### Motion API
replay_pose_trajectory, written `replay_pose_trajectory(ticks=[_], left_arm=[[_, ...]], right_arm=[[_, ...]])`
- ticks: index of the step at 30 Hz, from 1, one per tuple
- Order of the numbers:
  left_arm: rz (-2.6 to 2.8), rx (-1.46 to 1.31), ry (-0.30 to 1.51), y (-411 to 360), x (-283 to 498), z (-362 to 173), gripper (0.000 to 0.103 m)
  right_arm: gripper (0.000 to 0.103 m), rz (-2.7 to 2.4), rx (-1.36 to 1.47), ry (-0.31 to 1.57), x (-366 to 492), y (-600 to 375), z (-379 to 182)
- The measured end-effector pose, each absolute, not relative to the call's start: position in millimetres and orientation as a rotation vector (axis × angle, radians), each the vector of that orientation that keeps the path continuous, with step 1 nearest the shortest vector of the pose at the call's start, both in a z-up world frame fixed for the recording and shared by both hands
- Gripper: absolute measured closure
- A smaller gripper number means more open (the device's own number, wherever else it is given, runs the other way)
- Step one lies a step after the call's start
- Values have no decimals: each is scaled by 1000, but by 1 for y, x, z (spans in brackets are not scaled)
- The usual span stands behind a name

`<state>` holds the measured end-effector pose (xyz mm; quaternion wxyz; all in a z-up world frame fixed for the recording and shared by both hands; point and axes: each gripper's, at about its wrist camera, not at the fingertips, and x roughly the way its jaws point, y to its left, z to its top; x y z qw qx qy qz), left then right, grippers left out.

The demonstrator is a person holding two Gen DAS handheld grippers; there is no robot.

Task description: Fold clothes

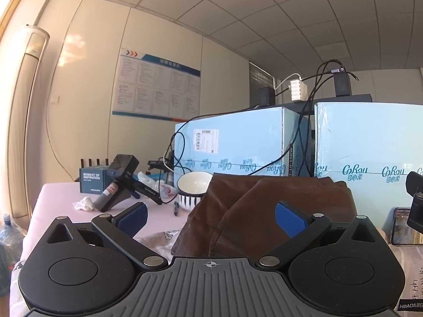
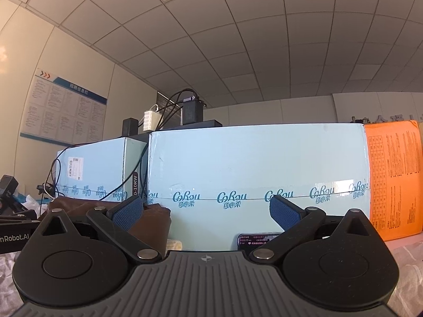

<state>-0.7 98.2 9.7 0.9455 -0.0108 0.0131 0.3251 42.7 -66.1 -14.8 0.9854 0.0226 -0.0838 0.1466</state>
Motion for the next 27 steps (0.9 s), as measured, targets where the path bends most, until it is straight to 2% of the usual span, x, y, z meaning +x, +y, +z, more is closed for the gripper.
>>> replay_pose_trajectory(ticks=[27], left_arm=[[659, -20, 11, 97, -2, 10, 0]], right_arm=[[0, 295, 40, -171, 43, -65, -13]])
